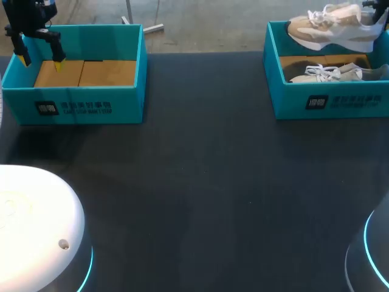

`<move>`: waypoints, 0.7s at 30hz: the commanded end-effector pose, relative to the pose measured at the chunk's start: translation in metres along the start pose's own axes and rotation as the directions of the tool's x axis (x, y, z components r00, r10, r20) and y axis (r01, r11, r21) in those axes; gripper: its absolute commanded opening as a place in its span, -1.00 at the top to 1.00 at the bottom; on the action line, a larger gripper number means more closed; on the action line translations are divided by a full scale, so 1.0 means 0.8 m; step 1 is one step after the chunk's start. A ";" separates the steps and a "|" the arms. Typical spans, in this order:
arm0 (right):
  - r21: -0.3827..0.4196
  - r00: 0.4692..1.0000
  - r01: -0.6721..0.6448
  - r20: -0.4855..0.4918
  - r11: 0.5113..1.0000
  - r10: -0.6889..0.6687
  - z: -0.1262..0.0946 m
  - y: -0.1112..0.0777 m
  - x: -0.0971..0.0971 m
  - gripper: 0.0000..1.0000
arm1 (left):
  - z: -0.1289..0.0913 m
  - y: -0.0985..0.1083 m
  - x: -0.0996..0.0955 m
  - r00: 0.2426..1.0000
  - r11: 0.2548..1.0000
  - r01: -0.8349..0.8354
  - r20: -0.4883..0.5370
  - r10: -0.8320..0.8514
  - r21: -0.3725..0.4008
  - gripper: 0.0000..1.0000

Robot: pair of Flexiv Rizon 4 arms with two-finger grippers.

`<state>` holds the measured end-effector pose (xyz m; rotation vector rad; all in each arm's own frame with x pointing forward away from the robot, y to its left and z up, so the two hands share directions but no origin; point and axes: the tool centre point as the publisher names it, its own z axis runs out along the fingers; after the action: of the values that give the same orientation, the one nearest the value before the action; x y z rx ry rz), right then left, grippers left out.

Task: Take the shoe out of the shoebox, open the shoe tongue, remove and reinsert the insole, then place the shoe into the shoebox

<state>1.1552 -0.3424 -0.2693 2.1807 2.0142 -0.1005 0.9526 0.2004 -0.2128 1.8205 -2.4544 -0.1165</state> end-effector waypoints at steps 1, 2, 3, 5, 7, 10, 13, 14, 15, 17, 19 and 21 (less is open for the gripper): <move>0.015 1.000 -0.004 0.006 1.000 0.004 0.020 0.013 0.002 1.00 | 0.000 0.002 0.000 1.000 1.000 0.001 0.002 -0.001 0.001 -1.00; 0.015 1.000 -0.005 0.006 1.000 0.005 0.022 0.014 0.002 1.00 | 0.000 0.002 0.000 1.000 1.000 0.001 0.002 -0.001 0.001 -1.00; 0.015 1.000 -0.007 0.004 1.000 0.007 0.024 0.016 0.001 1.00 | 0.000 0.002 0.000 1.000 1.000 0.001 0.002 -0.001 0.001 -1.00; 0.018 1.000 -0.012 0.006 1.000 0.012 0.029 0.020 0.001 1.00 | 0.000 0.002 0.000 1.000 1.000 0.001 0.002 -0.001 0.001 -1.00; 0.027 1.000 -0.020 0.011 0.999 0.020 0.033 0.024 0.000 1.00 | 0.000 0.002 0.000 1.000 1.000 0.001 0.002 -0.001 0.001 -1.00; 0.031 1.000 -0.022 0.011 0.999 0.022 0.035 0.028 0.000 1.00 | 0.000 0.002 0.000 1.000 1.000 0.001 0.002 -0.001 0.001 -1.00; 0.032 0.999 -0.040 0.015 0.999 0.039 0.036 0.028 -0.002 1.00 | 0.000 0.002 0.000 1.000 1.000 0.001 0.002 -0.001 0.001 -1.00; 0.031 0.999 -0.045 0.013 0.998 0.045 0.037 0.027 -0.003 1.00 | 0.000 0.002 0.000 1.000 1.000 0.001 0.002 -0.001 0.001 -1.00; 0.032 0.999 -0.051 0.008 0.998 0.050 0.039 0.024 -0.005 1.00 | 0.000 0.002 0.000 1.000 1.000 0.001 0.002 -0.001 0.001 -1.00; 0.038 0.998 -0.062 0.007 0.997 0.061 0.043 0.020 -0.005 1.00 | 0.000 0.002 0.000 1.000 1.000 0.001 0.002 -0.001 0.001 -1.00; 0.043 0.998 -0.068 0.005 0.997 0.067 0.047 0.015 -0.005 1.00 | 0.000 0.002 0.000 1.000 1.000 0.001 0.002 -0.001 0.001 -1.00; 0.051 0.998 -0.067 0.009 0.996 0.067 0.051 0.011 -0.003 1.00 | 0.000 0.002 0.000 1.000 1.000 0.001 0.002 -0.001 0.001 -1.00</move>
<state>1.1640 -0.3527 -0.3038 2.2700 1.9517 -0.1467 0.9526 0.2004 -0.2128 1.8205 -2.4544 -0.1165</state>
